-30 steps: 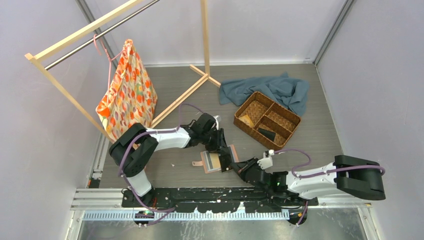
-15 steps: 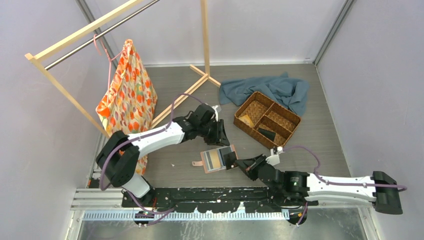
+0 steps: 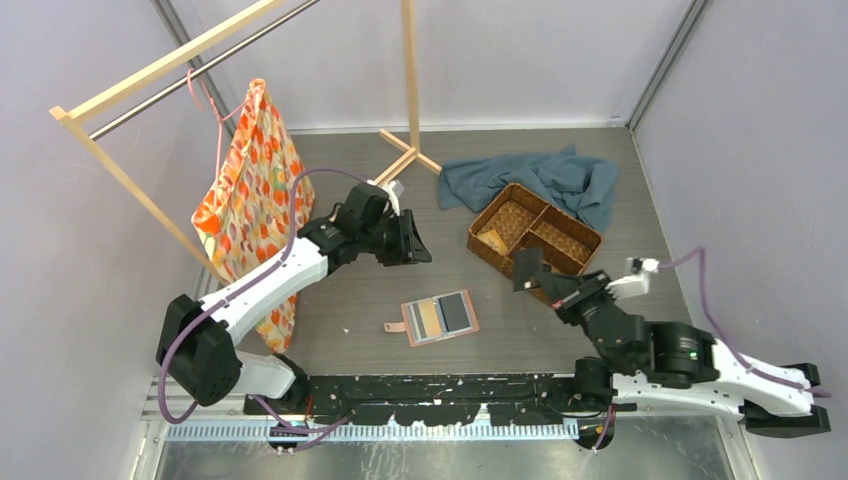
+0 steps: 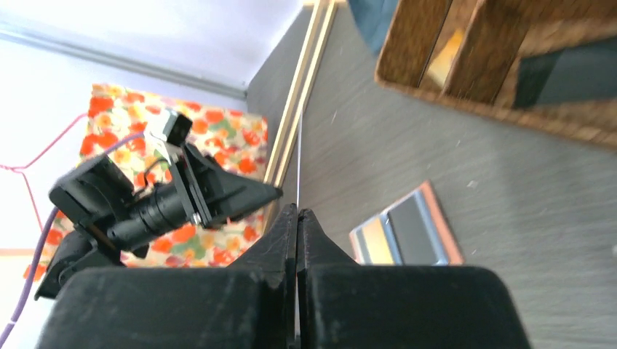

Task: Take the credit cards out of the card holder
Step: Place the credit card in the storage box.

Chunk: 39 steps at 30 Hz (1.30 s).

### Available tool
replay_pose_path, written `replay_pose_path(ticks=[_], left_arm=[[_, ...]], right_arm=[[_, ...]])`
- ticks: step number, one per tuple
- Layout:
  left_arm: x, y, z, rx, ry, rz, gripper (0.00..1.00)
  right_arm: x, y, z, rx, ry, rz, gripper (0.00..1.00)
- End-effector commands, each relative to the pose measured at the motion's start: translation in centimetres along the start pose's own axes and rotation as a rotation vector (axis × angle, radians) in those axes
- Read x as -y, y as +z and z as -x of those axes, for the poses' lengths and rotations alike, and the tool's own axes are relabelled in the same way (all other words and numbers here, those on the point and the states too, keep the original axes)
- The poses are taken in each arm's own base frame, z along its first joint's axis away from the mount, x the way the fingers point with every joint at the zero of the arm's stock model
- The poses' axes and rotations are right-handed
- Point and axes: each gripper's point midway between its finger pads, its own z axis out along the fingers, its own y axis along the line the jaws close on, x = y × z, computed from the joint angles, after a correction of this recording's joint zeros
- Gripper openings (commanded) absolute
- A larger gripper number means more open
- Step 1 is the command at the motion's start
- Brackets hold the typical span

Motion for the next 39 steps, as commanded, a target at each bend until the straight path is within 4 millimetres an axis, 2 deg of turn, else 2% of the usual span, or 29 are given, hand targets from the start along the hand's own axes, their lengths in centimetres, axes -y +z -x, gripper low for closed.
replay_pose_path(ticks=[1,5,8,12,17,21,23,24,26,27,32,33,34,37,39], left_arm=[[0.0,-0.6,-0.4,-0.020,0.019,-0.006,0.40],[-0.2,0.0,-0.6,-0.041,0.021,-0.007,0.40],[-0.2,0.4,-0.6,-0.056,0.024,-0.011,0.40],[-0.2,1.1,-0.4,-0.069,0.021,-0.010,0.39],[-0.4,1.2,-0.1,-0.065,0.012,0.001,0.39],[-1.4,1.1,-0.2,-0.056,-0.009,0.030,0.39],[-1.9,0.9,-0.4,-0.053,-0.024,0.040,0.39],[-2.3,0.9,-0.5,-0.052,-0.033,0.047,0.39],[-2.8,0.5,-0.7,-0.049,-0.044,0.055,0.39],[-3.1,0.3,-0.8,-0.048,-0.046,0.061,0.39],[-4.1,-0.6,-1.4,-0.050,-0.050,0.075,0.39],[-4.3,-0.7,-1.5,-0.051,-0.051,0.078,0.39],[-4.4,-0.7,-1.5,-0.054,-0.053,0.078,0.39],[-4.4,-0.7,-1.4,-0.057,-0.058,0.071,0.39],[-4.2,-0.7,-1.3,-0.054,-0.055,0.063,0.39]], right_arm=[[0.6,-2.0,7.9,0.224,-0.311,-0.091,0.01],[-0.4,-4.1,11.7,0.261,-0.422,-0.080,0.01],[-1.5,-4.7,12.4,0.240,-0.444,-0.032,0.01],[-3.0,-3.7,10.1,0.205,-0.538,-0.006,0.01],[-5.2,-2.9,8.1,0.225,-0.656,-0.018,0.00],[-7.0,-1.6,4.8,0.204,-0.744,-0.019,0.01],[-6.8,0.0,3.6,0.183,-0.797,-0.071,0.00],[-6.5,1.1,2.2,0.115,-0.804,-0.083,0.00],[-5.9,3.6,0.6,0.014,-0.768,-0.098,0.01],[-5.6,4.6,0.4,-0.009,-0.751,-0.097,0.01],[-6.1,6.2,3.5,-0.012,-0.779,-0.071,0.01],[-6.2,6.3,3.2,-0.059,-0.783,-0.050,0.01],[-5.5,7.1,3.6,-0.088,-0.785,-0.078,0.01],[-3.4,8.7,2.6,-0.231,-0.749,-0.079,0.01],[-1.6,10.0,3.1,-0.279,-0.691,-0.108,0.01]])
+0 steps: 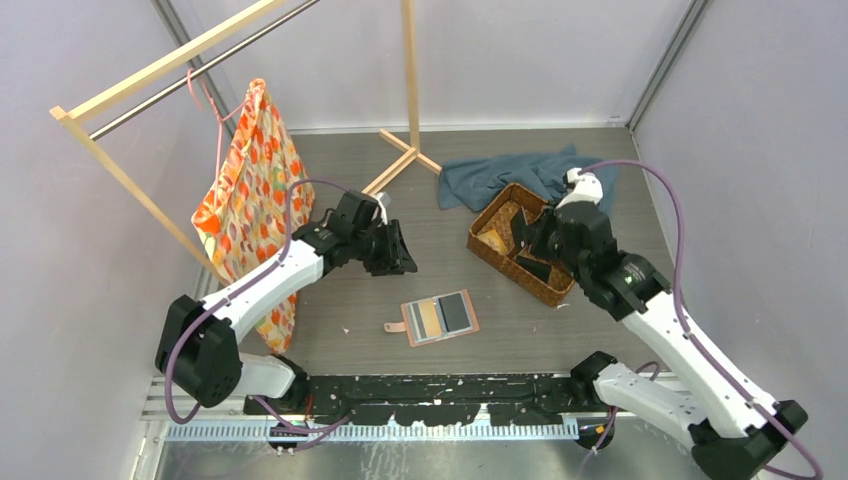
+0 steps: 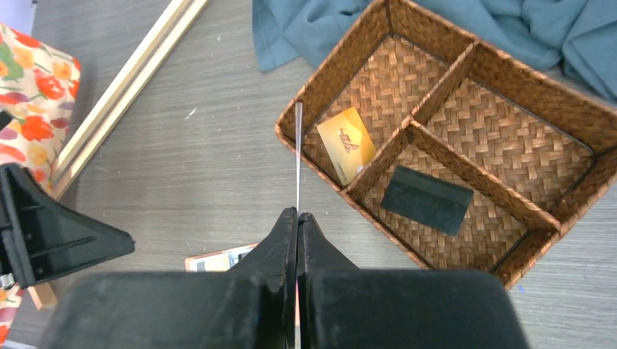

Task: Take the credit cards out of the card holder
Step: Place the credit card in the storage box.

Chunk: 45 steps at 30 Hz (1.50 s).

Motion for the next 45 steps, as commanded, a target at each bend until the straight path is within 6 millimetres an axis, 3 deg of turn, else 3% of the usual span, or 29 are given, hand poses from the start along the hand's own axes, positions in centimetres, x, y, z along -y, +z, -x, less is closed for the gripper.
replay_pose_path(ticks=[1,4,12,21,25,30,37,45], left_arm=[[0.4,-0.7,0.2,0.008,0.024,-0.027,0.39],[0.4,-0.7,0.1,0.001,0.025,-0.032,0.39],[0.5,-1.7,-0.1,-0.016,0.051,-0.035,0.39],[3.0,-2.3,1.6,-0.056,0.130,-0.102,0.37],[5.1,-4.3,3.7,-0.012,0.182,-0.109,0.36],[4.6,-6.4,5.6,0.088,0.184,-0.013,0.37],[5.3,-7.1,6.2,0.094,0.136,-0.001,0.38],[5.4,-6.6,7.4,0.199,0.098,-0.027,0.41]], right_arm=[[-1.2,2.1,-1.5,-0.166,0.026,0.179,0.01],[0.8,3.6,-1.9,-0.190,0.036,0.098,0.01],[4.1,4.3,-3.0,-0.244,-0.012,-0.021,0.01],[4.8,4.1,-2.2,-0.337,0.147,0.134,0.01],[5.2,3.3,-1.2,-0.380,0.164,0.167,0.01],[6.3,2.6,-0.6,-0.423,0.154,0.156,0.01],[6.9,2.6,0.3,-0.381,0.121,0.128,0.01],[9.6,2.6,-1.8,-0.391,-0.006,0.062,0.01]])
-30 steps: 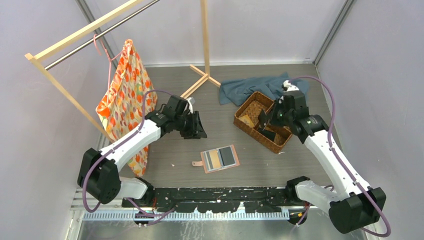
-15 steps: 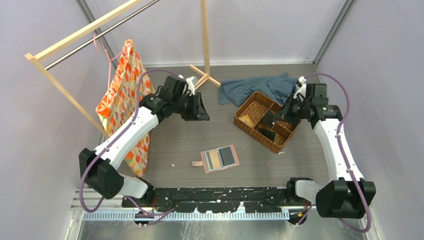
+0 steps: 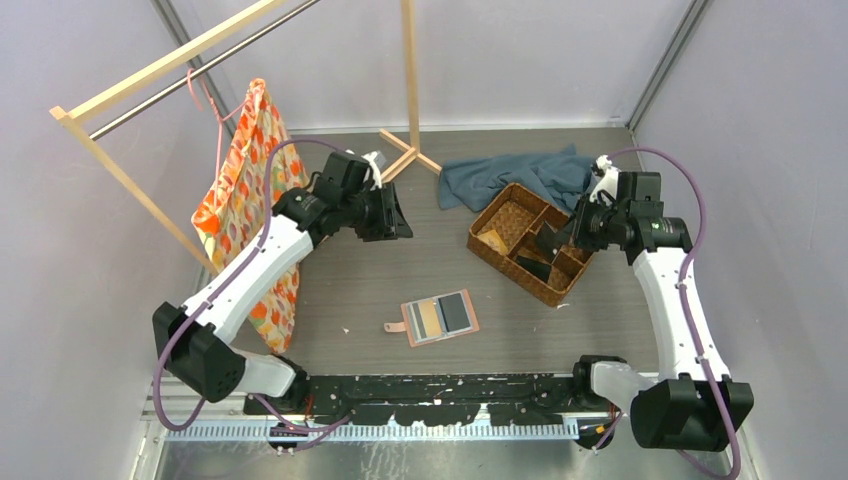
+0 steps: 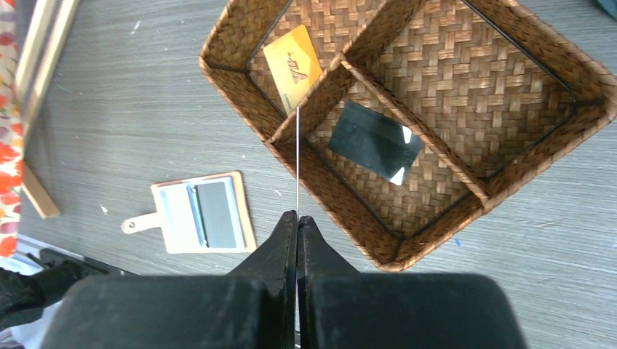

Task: Take the credit cards out of the card holder
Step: Place the credit card in the storage box.

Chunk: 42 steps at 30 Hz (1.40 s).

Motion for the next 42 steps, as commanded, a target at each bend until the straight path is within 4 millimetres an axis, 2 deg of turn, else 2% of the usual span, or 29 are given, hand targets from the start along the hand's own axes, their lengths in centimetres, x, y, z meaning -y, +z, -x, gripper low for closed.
replay_pose_path(ticks=[1,8,12,15,21,24,29,30,32,34,36,42], left_arm=[[0.9,-0.4,1.7,0.092,-0.018,-0.037,0.41],[0.9,1.3,2.2,0.065,-0.024,-0.025,0.41],[1.1,1.8,2.5,0.055,-0.029,-0.028,0.41],[1.1,1.7,2.7,0.053,-0.008,-0.026,0.41],[0.6,1.9,2.4,0.053,0.000,-0.013,0.41],[0.6,1.8,2.6,0.071,-0.005,-0.011,0.41],[0.5,2.0,2.0,0.029,0.009,-0.007,0.42],[0.5,2.0,2.0,0.027,0.009,-0.006,0.42],[0.4,2.0,2.0,0.030,0.012,-0.004,0.45],[0.4,2.0,2.1,0.032,0.018,-0.005,0.48],[0.3,2.0,2.0,0.026,0.021,0.000,0.50],[0.8,1.4,1.8,0.018,0.020,-0.019,0.52]], right_arm=[[1.4,0.6,-0.5,-0.025,-0.079,-0.030,0.01],[2.9,1.8,-2.3,-0.106,-0.065,-0.070,0.01],[3.1,2.0,-3.0,-0.136,-0.047,-0.071,0.01],[3.3,2.6,-2.9,-0.141,-0.032,-0.065,0.01],[2.9,5.3,-2.2,-0.181,0.032,-0.001,0.01],[3.0,6.0,-2.0,-0.210,0.044,0.010,0.01],[3.2,6.6,-3.1,-0.266,0.089,0.007,0.01],[3.6,6.7,-3.4,-0.285,0.105,-0.014,0.04],[4.7,6.7,-3.9,-0.320,0.114,-0.079,0.29],[5.7,6.3,-3.6,-0.302,0.102,-0.147,0.39],[6.3,5.6,-3.0,-0.262,0.089,-0.199,0.46],[7.7,3.5,-1.8,-0.192,0.076,-0.333,0.52]])
